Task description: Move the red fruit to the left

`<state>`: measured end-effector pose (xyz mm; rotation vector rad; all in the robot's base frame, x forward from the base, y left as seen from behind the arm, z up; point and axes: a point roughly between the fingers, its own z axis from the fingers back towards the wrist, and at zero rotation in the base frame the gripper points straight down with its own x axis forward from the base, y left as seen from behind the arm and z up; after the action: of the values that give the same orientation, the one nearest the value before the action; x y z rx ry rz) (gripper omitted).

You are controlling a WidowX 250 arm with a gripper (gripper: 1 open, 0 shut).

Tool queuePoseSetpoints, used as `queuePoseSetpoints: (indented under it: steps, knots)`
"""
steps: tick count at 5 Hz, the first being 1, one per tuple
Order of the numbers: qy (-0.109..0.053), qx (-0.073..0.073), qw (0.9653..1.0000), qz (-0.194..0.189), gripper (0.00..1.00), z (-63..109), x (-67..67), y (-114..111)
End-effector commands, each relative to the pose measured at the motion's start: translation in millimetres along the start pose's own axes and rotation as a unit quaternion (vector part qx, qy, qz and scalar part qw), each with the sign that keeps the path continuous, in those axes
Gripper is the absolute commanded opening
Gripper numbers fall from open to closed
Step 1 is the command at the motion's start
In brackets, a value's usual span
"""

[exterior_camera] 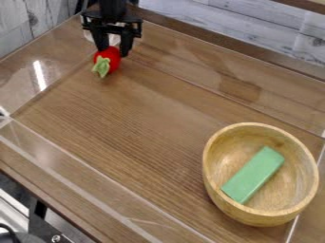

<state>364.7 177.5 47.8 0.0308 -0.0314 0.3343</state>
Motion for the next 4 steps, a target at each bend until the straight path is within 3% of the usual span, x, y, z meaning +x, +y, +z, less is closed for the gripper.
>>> queuePoseSetpoints:
  steps: [1,4]
  knots:
    - [-0.025,0.002,0.9995,0.017,1.0,25.0,11.2,-4.2]
    - [-0.018,0.0,0.9978,0.063,1.0,28.3,11.4,1.8]
